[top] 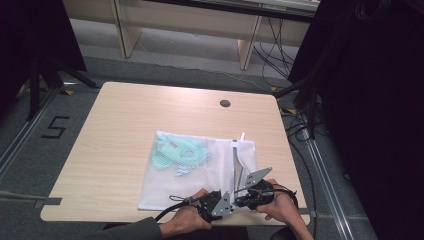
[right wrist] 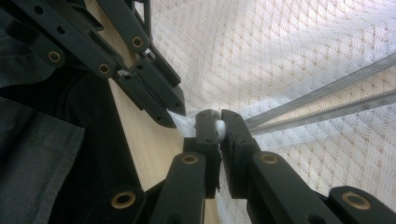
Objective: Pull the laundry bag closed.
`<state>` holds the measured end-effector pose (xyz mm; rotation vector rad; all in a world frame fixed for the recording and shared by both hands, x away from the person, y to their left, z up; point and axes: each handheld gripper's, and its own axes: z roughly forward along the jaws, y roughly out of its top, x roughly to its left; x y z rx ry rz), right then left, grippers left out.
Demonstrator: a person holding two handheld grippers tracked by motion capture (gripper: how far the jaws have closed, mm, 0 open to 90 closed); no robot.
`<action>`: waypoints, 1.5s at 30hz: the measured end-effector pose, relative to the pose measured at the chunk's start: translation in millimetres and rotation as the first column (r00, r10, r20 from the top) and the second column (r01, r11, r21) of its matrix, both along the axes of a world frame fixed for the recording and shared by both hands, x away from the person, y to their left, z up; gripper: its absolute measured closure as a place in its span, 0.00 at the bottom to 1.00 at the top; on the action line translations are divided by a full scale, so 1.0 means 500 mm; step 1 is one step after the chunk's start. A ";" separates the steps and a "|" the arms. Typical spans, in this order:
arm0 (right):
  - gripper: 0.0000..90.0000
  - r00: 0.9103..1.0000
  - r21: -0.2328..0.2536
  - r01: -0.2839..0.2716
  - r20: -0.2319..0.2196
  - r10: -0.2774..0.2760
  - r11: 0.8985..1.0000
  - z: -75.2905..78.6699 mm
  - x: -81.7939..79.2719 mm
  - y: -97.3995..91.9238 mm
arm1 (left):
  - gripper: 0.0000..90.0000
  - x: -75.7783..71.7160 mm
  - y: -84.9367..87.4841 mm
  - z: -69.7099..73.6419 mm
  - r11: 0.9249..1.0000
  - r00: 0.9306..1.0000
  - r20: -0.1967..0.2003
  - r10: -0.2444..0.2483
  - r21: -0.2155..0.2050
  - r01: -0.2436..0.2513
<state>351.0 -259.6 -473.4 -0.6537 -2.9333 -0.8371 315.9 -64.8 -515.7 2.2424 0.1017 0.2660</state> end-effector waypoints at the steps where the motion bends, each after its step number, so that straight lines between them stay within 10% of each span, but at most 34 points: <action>1: 0.96 1.000 0.003 -0.004 -0.005 0.004 1.000 0.003 0.000 0.000 | 0.99 0.003 0.002 0.003 1.000 1.000 -0.006 0.001 0.005 -0.001; 14: 0.96 1.000 0.027 0.020 0.000 -0.020 0.999 0.015 0.001 -0.007 | 0.89 0.007 0.003 0.015 1.000 0.998 0.064 0.015 -0.011 -0.014; 45: 0.96 1.000 -0.004 0.003 0.026 -0.003 1.000 0.010 0.005 -0.002 | 0.98 0.001 -0.002 0.014 0.999 1.000 -0.009 -0.011 -0.032 0.011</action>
